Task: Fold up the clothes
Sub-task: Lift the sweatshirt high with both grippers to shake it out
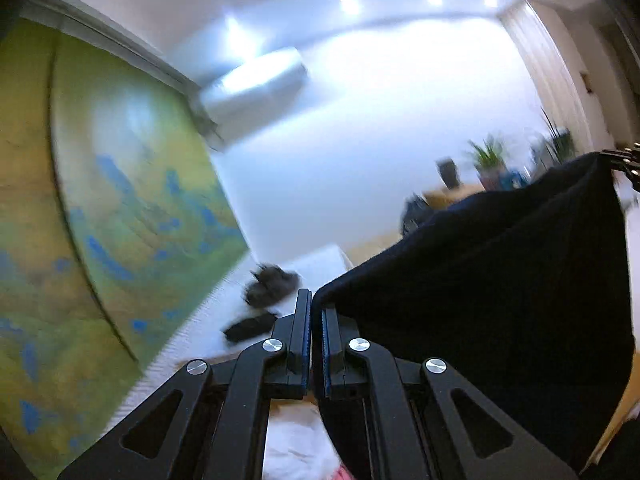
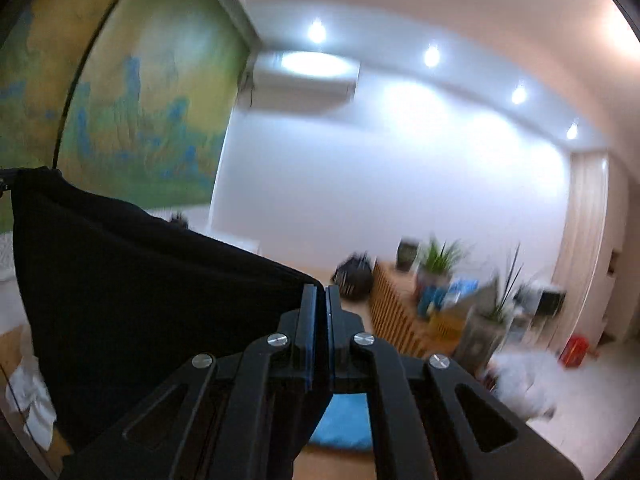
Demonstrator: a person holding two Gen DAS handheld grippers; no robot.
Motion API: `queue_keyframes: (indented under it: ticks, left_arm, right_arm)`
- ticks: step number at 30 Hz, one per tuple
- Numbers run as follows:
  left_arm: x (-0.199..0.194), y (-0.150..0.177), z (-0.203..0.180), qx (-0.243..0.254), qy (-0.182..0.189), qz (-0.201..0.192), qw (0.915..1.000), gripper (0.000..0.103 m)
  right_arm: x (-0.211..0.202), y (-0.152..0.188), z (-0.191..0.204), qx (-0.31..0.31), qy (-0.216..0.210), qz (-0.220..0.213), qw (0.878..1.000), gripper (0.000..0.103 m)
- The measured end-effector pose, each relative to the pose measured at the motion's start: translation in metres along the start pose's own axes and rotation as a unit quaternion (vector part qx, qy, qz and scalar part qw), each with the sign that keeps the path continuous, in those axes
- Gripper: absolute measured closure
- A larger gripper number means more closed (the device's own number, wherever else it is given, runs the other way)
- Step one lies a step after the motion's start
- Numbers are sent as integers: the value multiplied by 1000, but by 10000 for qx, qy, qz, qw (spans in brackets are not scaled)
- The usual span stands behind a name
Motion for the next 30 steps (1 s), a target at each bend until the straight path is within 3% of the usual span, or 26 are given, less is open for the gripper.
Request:
queue_keyframes:
  ticks: [4,7,15,17,20,24,30]
  left_arm:
    - [-56,-34,22,-87,-288,-403,9987,99]
    - [-94,-46,29,-52,-436,-634,9970,99]
    - [-149,-47,30,163,-580,-884,9943,98]
    - [-158,-47,30,219,-597,-921,9937,98]
    - [-145,-46,27,228,-556,-817,9948,98]
    - [-110,-42,21,349,-547,-545,9964,98]
    - [-12,-26,7,434,-440,-17,9981,97]
  right_arm:
    - [-54,-55,1,-111,312,-531,9980,99]
    - [-88,-79,-1,-149,530,-785,9954,99]
    - [-147,-95,-4,-245,951,-1171,9882,99]
    - [-146,-95,-6,-259,980,-1130,9884,99]
    - [-133,-90,-4,-284,996,-1010,9895,99]
    - [-86,-71,5,-375,998,-737,9916,99]
    - [16,-26,28,-637,1095,-209,9917,99]
Point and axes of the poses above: each gripper's, at about its wrist camera, not at the fingertips, and x roughly the way its jaws point, z to its left, y to its underside, the point moved 3 cm from there along x, roughly the way its jaws point, and after that the axes turned 11 degrees about y, right-handed, at the moved point
